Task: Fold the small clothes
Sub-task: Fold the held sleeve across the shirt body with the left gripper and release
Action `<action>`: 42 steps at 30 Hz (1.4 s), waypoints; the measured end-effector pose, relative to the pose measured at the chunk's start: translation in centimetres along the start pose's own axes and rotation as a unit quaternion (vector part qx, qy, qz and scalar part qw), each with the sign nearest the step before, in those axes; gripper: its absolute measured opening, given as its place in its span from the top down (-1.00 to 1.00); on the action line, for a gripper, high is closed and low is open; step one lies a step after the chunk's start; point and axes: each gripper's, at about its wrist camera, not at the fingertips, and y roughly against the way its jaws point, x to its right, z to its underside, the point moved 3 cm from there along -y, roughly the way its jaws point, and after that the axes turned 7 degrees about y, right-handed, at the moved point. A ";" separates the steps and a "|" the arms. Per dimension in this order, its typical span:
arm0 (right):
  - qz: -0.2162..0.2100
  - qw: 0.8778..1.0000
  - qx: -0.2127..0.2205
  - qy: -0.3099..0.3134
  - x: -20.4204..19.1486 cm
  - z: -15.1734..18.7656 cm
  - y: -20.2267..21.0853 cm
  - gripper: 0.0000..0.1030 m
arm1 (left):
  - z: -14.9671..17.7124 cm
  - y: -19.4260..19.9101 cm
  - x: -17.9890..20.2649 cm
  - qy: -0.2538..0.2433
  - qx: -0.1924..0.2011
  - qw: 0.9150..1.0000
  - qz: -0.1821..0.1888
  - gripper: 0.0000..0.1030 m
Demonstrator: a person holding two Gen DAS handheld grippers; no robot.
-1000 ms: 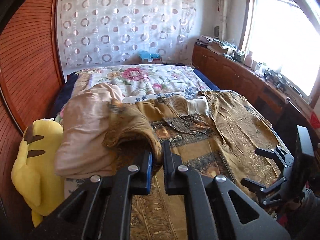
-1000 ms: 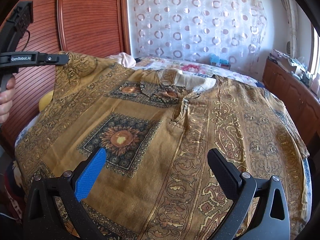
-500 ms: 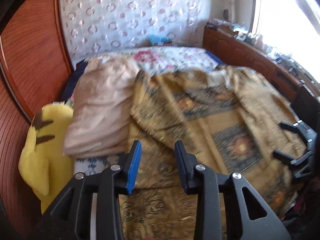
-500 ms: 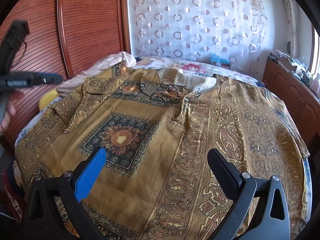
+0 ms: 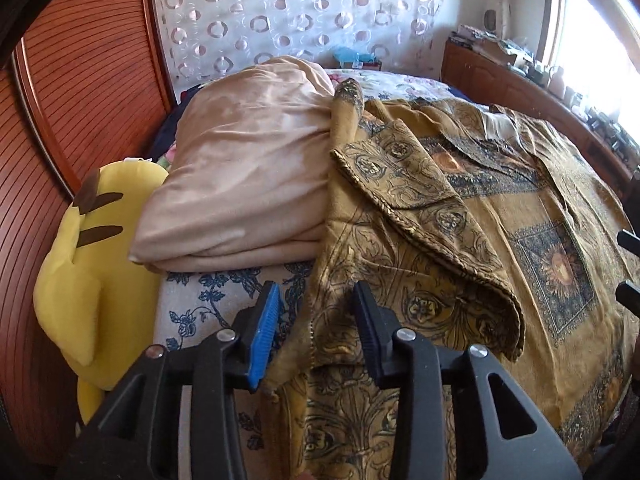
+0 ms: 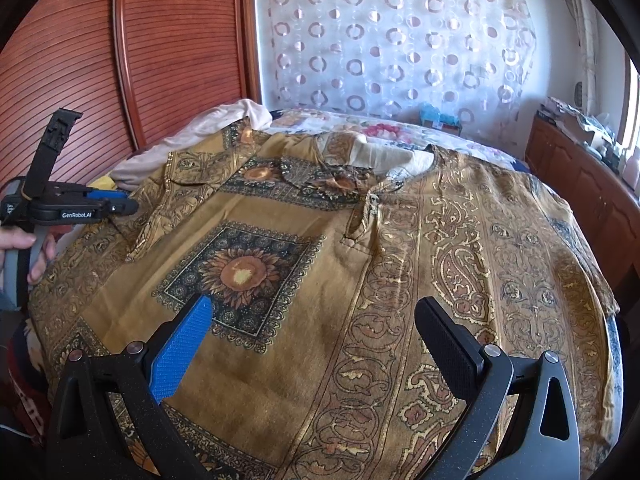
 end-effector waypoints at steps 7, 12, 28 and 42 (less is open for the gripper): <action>-0.008 1.000 -0.010 0.012 -0.2 -0.3 -0.2 -0.99 | -0.2 -0.2 -0.4 0.006 0.000 1.000 0.004 0.07; -0.034 0.999 -0.013 0.016 -1.0 -1.8 -0.6 -0.99 | -0.3 -0.3 -0.8 0.016 -0.002 1.000 0.005 -0.07; -0.085 0.993 -0.012 0.085 -6.1 -10.5 -7.8 -0.99 | 0.2 0.3 -1.4 0.019 -0.010 1.000 0.000 -0.22; -0.093 0.979 -0.096 0.152 -11.8 -11.8 -15.9 -0.99 | 2.0 8.2 -4.4 0.044 0.066 0.997 0.006 -0.22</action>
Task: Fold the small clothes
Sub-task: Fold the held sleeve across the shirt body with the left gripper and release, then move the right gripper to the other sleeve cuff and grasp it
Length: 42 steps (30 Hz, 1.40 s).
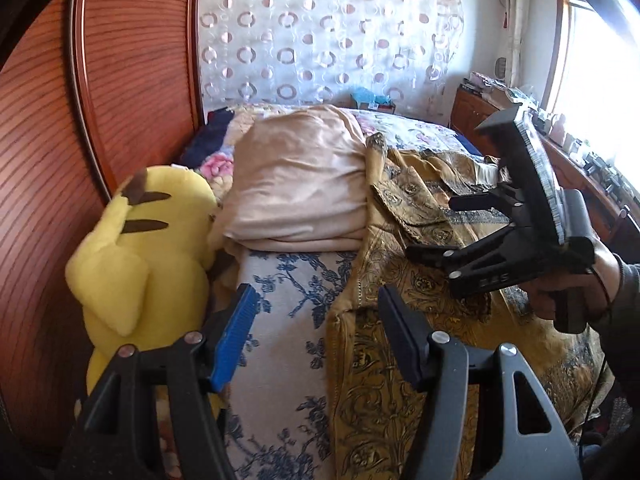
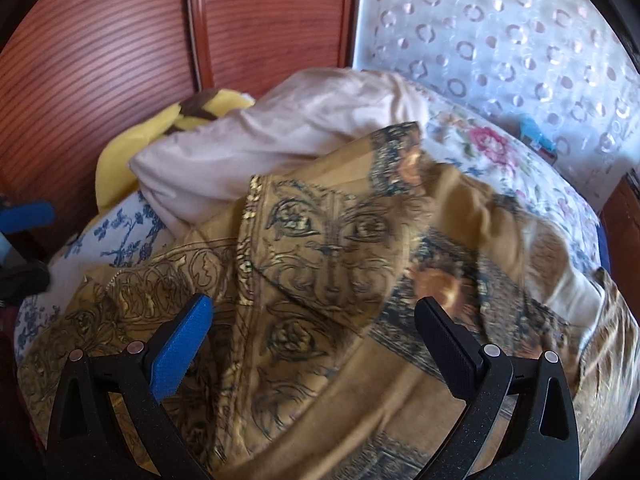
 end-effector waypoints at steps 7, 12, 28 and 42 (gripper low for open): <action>0.060 0.998 -0.015 -0.004 2.4 1.0 0.3 -0.99 | 0.1 0.3 1.0 -0.003 0.008 1.000 0.009 -0.22; 0.076 0.997 -0.011 -0.031 5.6 2.6 2.0 -0.99 | 0.4 0.2 2.2 -0.012 0.005 1.000 0.016 -0.22; 0.067 0.991 0.022 -0.113 11.3 11.1 9.3 -0.99 | 0.5 -1.9 8.2 -0.046 -0.003 0.998 0.049 -0.22; 0.079 0.986 -0.025 -0.144 14.3 15.3 8.2 -0.99 | 0.5 -1.5 12.6 -0.071 0.000 0.994 0.078 -0.22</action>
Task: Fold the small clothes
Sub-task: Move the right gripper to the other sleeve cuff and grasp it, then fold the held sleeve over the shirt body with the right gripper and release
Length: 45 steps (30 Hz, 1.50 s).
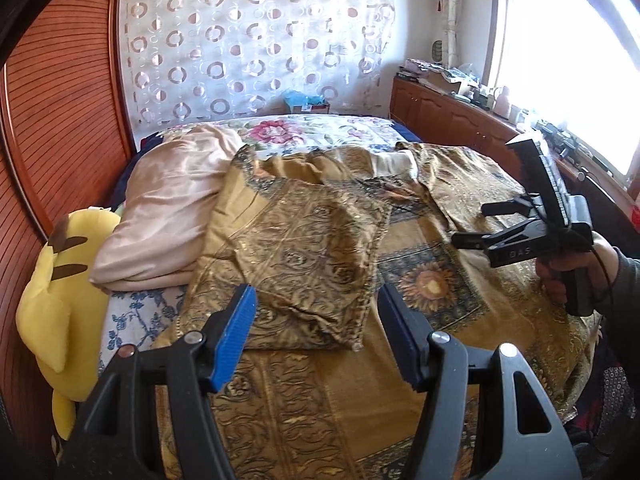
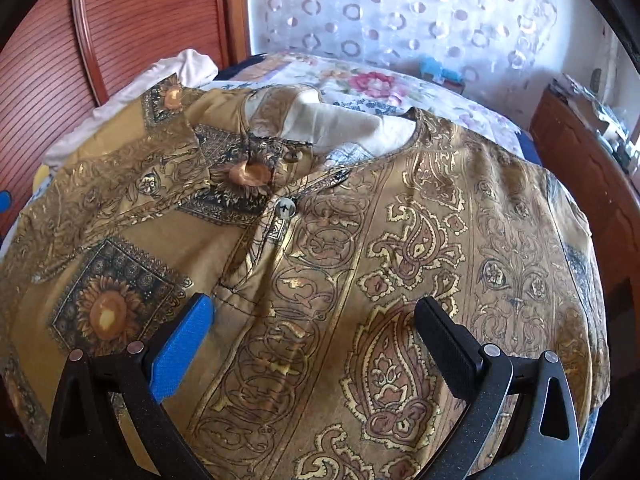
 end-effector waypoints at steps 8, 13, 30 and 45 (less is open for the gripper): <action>-0.005 1.000 -0.003 0.006 0.0 0.3 0.2 -1.00 | -0.1 1.1 2.6 -0.013 0.010 1.000 0.026 -0.22; -0.005 1.000 0.029 0.009 1.3 2.0 3.4 -0.92 | 0.2 1.1 3.9 -0.024 0.008 0.999 0.033 -0.22; 0.086 0.977 -0.007 -0.194 22.3 13.3 10.2 -0.19 | 1.2 0.3 5.8 -0.017 -0.004 0.999 0.050 -0.22; 0.100 0.977 0.008 -0.186 22.4 12.8 10.1 0.91 | 1.6 0.3 5.5 -0.010 -0.006 0.999 0.052 -0.22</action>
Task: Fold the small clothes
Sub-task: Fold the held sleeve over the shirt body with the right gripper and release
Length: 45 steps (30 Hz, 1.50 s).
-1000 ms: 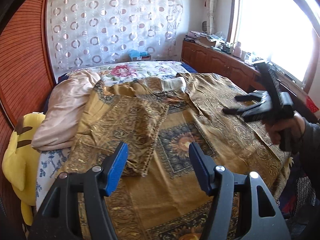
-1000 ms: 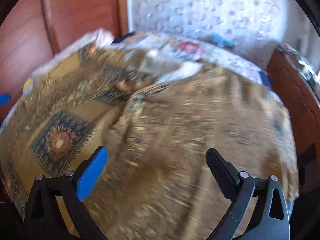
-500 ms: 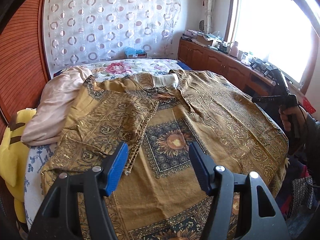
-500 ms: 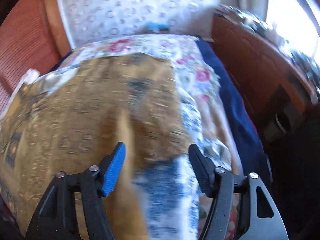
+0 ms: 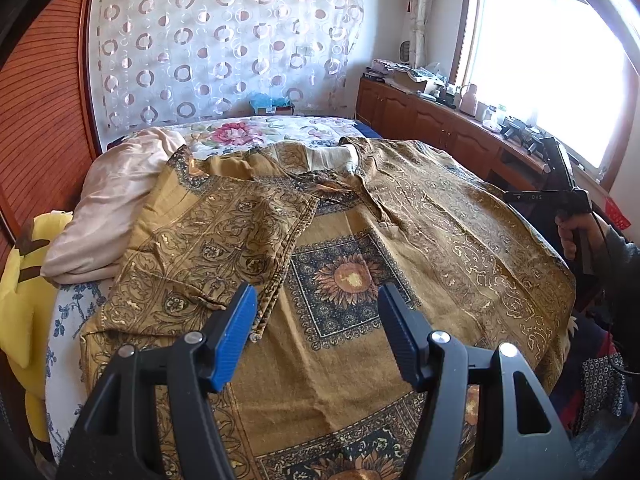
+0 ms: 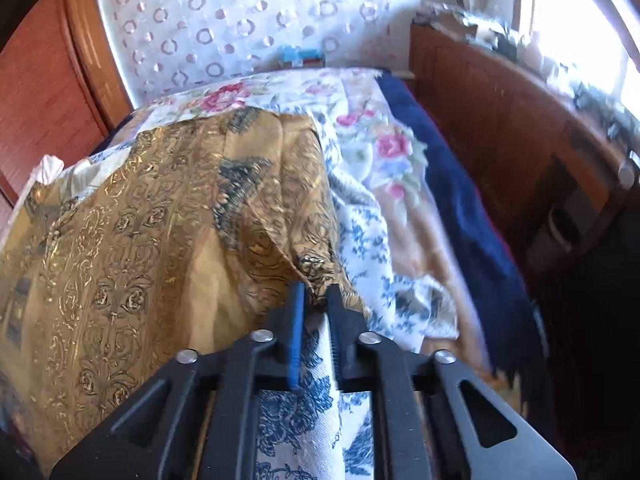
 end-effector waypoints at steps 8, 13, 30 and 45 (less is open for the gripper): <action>0.011 0.996 0.071 0.051 -2.9 -3.5 3.7 0.95 | 0.2 -0.3 -0.6 0.006 -0.007 1.000 -0.004 -0.22; -0.041 0.987 0.113 0.106 -8.6 -4.7 6.5 0.94 | 0.0 -0.4 -0.1 -0.001 -0.008 1.000 -0.001 -0.22; -0.075 0.989 0.062 0.112 -13.2 1.5 5.8 0.12 | -0.7 0.5 1.6 -0.012 0.007 1.000 0.010 -0.22; -0.039 0.999 -0.010 0.007 -5.5 -0.2 -0.7 0.11 | 0.0 0.3 1.7 -0.004 0.000 1.000 0.012 -0.22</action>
